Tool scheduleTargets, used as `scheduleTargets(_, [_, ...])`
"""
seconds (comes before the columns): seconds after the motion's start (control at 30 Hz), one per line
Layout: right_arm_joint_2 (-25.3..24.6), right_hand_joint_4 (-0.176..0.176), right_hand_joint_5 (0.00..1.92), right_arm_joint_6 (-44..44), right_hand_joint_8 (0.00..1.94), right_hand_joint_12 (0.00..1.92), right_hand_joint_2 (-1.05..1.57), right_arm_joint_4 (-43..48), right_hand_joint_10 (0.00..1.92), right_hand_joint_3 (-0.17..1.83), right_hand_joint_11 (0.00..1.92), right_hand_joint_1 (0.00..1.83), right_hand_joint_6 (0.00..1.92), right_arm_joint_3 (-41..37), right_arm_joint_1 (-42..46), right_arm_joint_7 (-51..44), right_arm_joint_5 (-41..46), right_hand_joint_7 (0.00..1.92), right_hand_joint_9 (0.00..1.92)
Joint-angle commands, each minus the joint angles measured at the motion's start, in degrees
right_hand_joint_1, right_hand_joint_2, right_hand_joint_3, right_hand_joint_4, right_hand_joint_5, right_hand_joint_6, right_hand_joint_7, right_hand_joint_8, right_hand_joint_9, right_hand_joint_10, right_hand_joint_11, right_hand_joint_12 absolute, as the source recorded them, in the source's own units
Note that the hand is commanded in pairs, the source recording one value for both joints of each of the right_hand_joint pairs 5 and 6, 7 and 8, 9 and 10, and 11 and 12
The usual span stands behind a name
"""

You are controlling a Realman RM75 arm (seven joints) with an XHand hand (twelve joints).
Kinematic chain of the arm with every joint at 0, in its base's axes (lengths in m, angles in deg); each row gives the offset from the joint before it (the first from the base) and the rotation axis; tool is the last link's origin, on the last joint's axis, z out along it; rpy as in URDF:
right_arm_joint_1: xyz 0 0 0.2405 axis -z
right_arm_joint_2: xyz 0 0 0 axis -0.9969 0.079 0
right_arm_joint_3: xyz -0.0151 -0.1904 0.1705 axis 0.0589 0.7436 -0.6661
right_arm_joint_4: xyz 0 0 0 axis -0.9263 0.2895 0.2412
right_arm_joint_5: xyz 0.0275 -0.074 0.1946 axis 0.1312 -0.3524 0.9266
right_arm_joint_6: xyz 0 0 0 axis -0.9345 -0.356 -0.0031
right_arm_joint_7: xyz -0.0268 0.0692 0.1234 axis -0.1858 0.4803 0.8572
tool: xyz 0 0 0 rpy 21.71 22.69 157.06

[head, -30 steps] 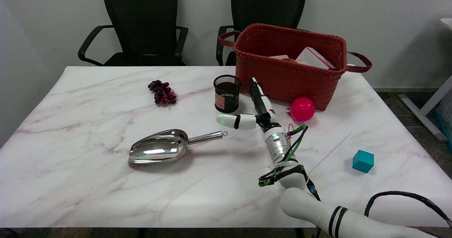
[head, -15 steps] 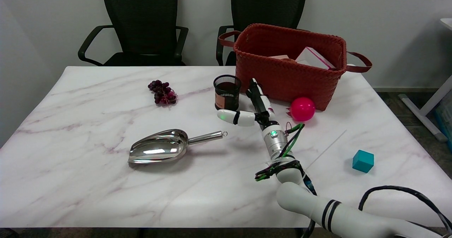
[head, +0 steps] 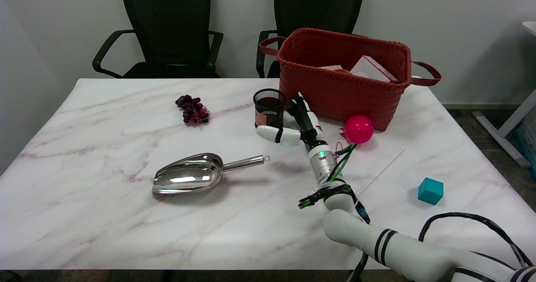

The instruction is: Pick up the black pen container.

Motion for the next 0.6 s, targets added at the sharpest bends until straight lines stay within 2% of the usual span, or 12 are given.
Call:
scheduleTargets(0.03, [-1.76, 0.0, 0.0, -2.85, 0.19, 0.0, 0.18, -5.82, 0.22, 0.35, 0.0, 1.1, 0.0, 0.45, -4.74, 3.14, -0.31, 0.19, 0.22])
scheduleTargets(0.6, [-3.36, 0.0, 0.0, -6.99, 0.24, 0.0, 0.13, -10.2, 0.26, 0.4, 0.0, 1.1, 0.0, 0.53, -9.28, 3.22, -0.3, 0.24, 0.26])
